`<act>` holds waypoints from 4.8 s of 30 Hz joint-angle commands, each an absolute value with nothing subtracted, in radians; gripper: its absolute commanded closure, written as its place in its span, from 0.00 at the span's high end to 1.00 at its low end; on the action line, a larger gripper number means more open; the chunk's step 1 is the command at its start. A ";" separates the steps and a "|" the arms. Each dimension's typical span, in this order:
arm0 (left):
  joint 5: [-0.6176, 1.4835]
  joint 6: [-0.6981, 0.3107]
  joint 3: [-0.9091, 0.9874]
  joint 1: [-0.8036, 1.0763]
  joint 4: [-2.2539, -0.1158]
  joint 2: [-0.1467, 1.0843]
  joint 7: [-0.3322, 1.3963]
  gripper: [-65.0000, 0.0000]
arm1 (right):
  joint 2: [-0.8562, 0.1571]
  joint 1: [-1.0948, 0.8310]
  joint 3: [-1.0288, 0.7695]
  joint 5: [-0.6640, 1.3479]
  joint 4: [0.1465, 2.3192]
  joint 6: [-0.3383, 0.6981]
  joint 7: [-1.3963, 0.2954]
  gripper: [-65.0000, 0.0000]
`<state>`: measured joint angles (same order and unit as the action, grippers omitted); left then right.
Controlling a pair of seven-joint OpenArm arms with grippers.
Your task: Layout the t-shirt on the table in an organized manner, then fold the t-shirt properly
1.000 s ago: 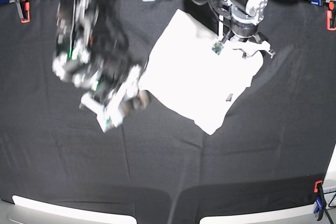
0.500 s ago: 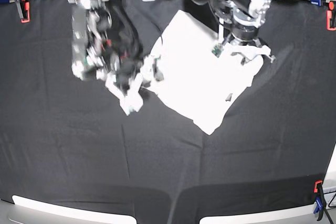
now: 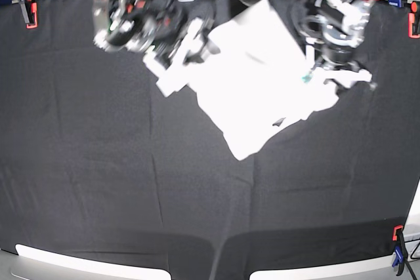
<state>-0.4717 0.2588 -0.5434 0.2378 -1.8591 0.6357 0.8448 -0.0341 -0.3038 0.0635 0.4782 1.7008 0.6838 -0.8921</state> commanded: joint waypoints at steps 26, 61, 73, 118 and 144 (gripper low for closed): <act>-0.428 0.281 -0.537 0.181 -1.879 0.678 0.901 0.33 | 0.003 -0.311 0.300 0.303 2.037 0.698 -0.846 0.40; -0.339 0.233 -0.537 0.030 -1.865 0.580 0.821 0.33 | 0.009 -0.031 0.300 0.108 1.942 0.542 -0.820 0.40; -0.141 0.360 -0.495 0.031 -1.881 0.702 0.834 0.33 | 0.008 0.013 0.229 0.112 2.023 0.542 -1.029 0.40; 0.499 -0.339 0.242 1.102 -1.942 0.529 0.838 0.33 | -0.106 -1.142 -0.663 0.594 2.260 0.698 -1.111 0.40; 0.131 -0.524 0.199 0.406 -0.690 0.305 0.358 0.33 | -0.354 -0.357 0.071 0.242 0.641 0.385 -0.469 0.40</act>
